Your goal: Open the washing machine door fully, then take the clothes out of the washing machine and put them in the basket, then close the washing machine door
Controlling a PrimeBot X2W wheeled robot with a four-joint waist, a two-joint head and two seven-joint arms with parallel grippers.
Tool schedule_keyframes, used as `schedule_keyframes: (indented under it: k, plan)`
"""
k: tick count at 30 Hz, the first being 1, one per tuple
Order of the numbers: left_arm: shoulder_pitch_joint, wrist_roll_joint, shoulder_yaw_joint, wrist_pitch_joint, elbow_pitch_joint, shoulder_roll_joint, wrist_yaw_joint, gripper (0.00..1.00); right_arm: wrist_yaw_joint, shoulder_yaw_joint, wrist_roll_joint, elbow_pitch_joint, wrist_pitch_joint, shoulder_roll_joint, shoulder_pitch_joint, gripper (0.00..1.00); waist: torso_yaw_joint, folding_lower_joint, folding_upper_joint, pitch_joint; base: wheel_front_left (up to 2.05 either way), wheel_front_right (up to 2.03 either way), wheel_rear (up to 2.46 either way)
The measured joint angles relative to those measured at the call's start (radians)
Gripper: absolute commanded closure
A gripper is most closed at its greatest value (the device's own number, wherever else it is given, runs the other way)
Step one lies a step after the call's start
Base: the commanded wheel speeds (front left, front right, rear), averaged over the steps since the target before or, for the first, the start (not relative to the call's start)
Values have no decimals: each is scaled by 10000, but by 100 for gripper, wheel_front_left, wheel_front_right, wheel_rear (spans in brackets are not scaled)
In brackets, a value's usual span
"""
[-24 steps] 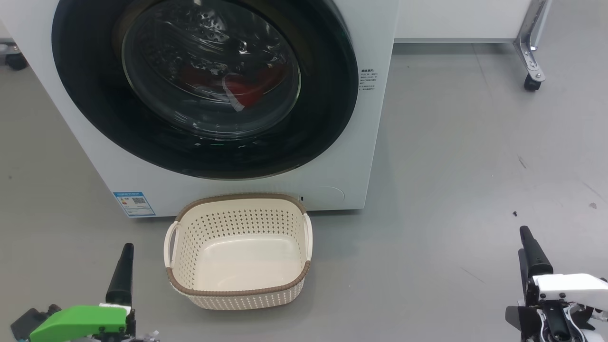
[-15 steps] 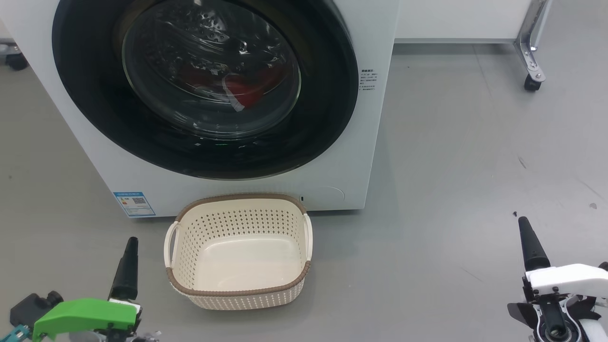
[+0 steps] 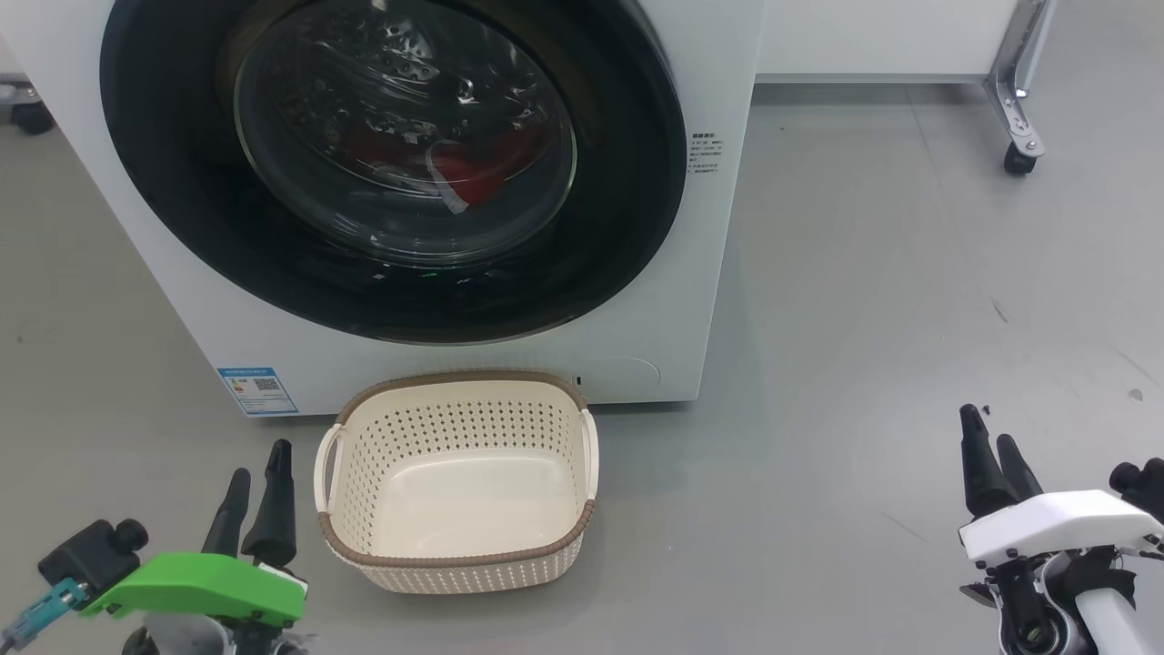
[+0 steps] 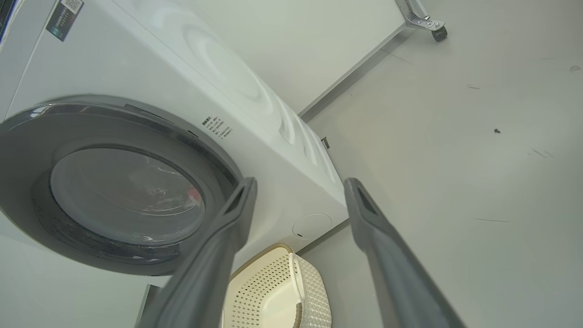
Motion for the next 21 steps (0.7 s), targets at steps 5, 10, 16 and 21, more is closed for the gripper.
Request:
schedule_keyframes:
  k: [5,10,16,21]
  plan:
    - [-35,1045,-299,-144,-58,132,234,0,-159,324,-884,19,-153,-104,-29,0,-8,0,0,9,0,0,0]
    - [-37,2038,-640,-309,-59,201,435,0,-322,575,-1626,59,-305,-117,-41,0,-20,0,0,12,0,0,0]
    - [-37,2938,-984,-495,-59,205,639,0,-443,861,-2431,138,-500,-125,-84,0,-29,0,0,13,0,0,0]
    - [-38,3614,-1214,-652,-46,205,771,0,-512,1055,-3081,188,-663,-128,-133,0,-27,0,0,17,0,0,0]
